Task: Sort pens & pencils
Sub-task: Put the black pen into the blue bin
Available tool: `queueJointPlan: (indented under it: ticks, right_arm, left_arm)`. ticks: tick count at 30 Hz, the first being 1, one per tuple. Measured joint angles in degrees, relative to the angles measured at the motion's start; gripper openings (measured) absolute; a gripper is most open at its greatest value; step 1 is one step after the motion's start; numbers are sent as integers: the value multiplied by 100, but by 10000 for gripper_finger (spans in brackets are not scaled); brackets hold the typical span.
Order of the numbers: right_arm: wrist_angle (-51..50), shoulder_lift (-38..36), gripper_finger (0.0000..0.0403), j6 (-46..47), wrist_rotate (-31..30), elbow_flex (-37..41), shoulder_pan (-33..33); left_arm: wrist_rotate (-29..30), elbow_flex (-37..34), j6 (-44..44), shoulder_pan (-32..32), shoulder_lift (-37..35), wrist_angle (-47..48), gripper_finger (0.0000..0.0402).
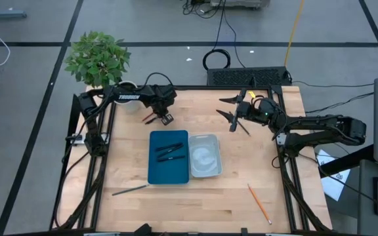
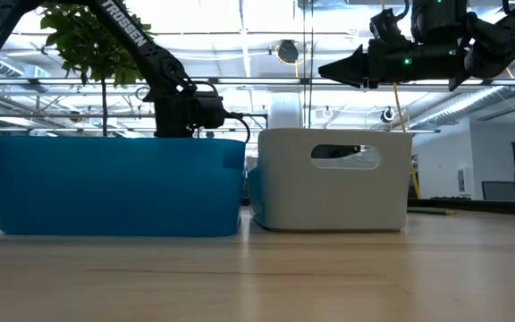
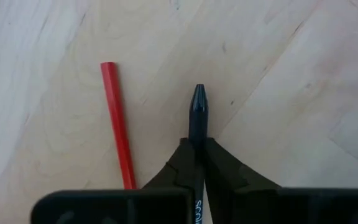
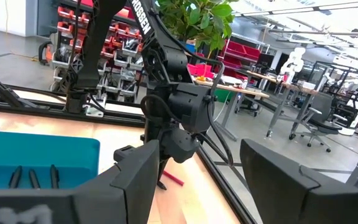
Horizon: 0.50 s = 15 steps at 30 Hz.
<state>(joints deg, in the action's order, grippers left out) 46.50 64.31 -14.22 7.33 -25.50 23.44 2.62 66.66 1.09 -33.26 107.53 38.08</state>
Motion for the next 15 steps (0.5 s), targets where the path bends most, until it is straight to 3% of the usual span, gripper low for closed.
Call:
queueJointPlan:
  ticks: [11,15]
  right_arm:
    - [-1,0,215,2,0,0,0]
    - [-2,0,215,2,-2,0,0]
  left_arm:
    - [-96,-11,-226,0,-462,119,1]
    - [-291,-11,-259,3,-489,164,19]
